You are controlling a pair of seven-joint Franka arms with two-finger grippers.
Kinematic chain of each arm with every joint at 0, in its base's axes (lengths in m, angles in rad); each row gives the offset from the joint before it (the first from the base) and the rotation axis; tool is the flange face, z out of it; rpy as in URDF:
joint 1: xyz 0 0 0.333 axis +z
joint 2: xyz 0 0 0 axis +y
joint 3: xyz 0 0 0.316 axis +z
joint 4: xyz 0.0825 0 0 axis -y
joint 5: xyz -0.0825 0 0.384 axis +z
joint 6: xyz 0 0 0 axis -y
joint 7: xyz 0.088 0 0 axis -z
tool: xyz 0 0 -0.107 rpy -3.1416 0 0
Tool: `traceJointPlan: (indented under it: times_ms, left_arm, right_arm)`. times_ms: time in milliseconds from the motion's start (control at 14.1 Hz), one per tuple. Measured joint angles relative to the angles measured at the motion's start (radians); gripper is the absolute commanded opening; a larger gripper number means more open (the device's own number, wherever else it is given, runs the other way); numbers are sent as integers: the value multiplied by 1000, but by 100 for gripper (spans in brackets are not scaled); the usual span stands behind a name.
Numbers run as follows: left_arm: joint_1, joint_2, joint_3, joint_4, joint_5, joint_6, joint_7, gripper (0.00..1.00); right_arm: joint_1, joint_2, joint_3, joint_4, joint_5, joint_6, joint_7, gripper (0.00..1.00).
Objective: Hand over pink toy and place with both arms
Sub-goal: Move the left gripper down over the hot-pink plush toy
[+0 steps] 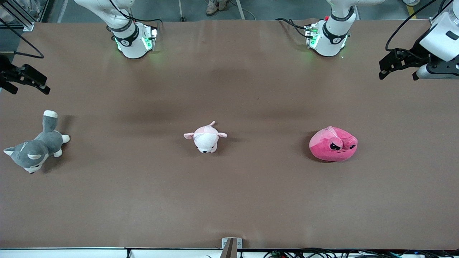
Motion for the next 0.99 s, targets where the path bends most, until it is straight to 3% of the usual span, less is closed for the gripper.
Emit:
traceJointPlan:
  times_ms: [567,992]
  left_arm:
    - [1,53,3,17,6,0,-14,100]
    - [-1,168,2,-38,10,113,-265,100]
  right_arm:
    - [0,-20,-1,-13,0,9,0,100]
    - [0,-20,0,-13,0,20,0,100]
